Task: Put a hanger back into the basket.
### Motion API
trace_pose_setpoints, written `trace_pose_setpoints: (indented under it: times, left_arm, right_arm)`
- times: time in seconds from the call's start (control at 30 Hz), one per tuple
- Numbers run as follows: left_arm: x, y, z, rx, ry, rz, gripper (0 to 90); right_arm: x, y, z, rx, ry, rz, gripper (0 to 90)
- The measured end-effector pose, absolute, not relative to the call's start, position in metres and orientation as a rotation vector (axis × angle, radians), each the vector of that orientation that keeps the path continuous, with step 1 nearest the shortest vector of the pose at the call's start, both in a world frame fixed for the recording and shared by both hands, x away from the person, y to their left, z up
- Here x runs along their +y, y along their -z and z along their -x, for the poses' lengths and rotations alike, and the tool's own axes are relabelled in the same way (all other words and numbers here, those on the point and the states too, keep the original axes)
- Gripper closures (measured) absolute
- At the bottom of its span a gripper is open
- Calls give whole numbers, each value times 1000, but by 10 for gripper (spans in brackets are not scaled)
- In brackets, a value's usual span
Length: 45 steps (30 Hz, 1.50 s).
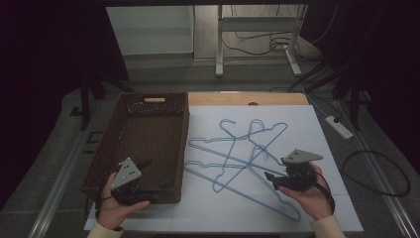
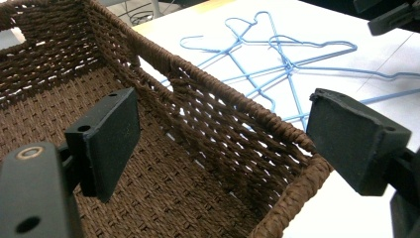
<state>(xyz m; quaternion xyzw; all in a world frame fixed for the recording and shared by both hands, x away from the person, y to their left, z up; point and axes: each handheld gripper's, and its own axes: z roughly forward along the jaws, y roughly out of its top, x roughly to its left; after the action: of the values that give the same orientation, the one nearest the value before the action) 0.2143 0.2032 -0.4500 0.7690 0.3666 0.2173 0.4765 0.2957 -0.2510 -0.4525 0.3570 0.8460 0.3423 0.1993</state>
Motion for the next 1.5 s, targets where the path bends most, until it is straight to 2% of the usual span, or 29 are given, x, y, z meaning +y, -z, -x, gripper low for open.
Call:
trace_pose_setpoints:
  times: [0.3, 0.57, 0.73, 1.27, 1.33, 1.5]
  left_arm:
    - [203, 451, -215, 902, -528, -1879, 142]
    - [202, 451, -215, 895, -524, -1884, 142]
    - [203, 452, -215, 899, -525, -1884, 143]
    - [202, 452, -215, 894, -525, -1888, 143]
    - [202, 452, -215, 893, -526, -1889, 143]
    - [201, 452, -215, 896, -527, -1891, 143]
  right_arm:
    - [-232, 458, -309, 2445, -846, -1007, 255]
    - [-211, 467, -325, 2535, -707, -1006, 307]
    - [-203, 476, -335, 2587, -621, -1014, 402]
    - [-194, 496, -353, 2674, -474, -1051, 538]
    - [-193, 498, -356, 2701, -476, -1069, 618]
    - [-191, 497, -361, 2741, -461, -1084, 719]
